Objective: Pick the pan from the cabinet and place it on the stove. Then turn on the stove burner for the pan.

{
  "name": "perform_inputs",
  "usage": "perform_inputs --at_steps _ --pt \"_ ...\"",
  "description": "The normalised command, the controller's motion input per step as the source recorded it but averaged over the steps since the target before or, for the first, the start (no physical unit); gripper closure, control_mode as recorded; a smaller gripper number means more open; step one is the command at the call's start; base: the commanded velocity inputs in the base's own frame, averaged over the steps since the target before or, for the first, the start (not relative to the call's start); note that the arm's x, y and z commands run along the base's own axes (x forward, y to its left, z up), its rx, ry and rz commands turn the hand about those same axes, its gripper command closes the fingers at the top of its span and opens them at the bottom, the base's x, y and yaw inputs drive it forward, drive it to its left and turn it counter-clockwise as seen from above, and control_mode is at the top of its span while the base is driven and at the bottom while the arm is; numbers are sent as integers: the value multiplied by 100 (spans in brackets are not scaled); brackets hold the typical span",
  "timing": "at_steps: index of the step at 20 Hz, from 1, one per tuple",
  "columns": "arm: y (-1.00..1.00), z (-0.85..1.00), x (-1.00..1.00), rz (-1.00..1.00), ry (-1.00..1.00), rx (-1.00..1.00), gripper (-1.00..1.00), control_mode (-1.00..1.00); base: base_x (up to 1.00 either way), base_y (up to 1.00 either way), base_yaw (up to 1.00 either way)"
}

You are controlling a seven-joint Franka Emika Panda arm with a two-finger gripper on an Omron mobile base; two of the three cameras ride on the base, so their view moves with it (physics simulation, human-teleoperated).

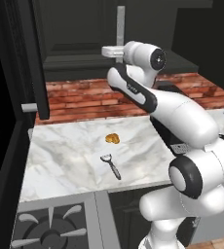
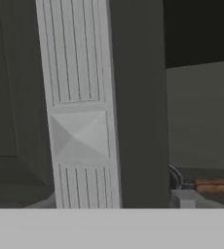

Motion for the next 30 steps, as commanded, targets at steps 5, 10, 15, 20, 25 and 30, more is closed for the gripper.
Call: perform_inputs --at_steps 5,10,15,20,25,30 --pt "68 -2 -16 -2 0 -1 100 -100 0 0 0" --pt "70 -1 -46 -5 0 0 100 -100 0 0 0" --pt "73 0 -51 -6 0 0 100 -100 0 0 0" --pt "78 0 -54 -7 8 0 100 -100 0 0 0" --pt "79 0 -56 -7 13 0 100 -100 0 0 0" --pt "78 -1 -61 -6 11 0 100 -100 0 0 0"
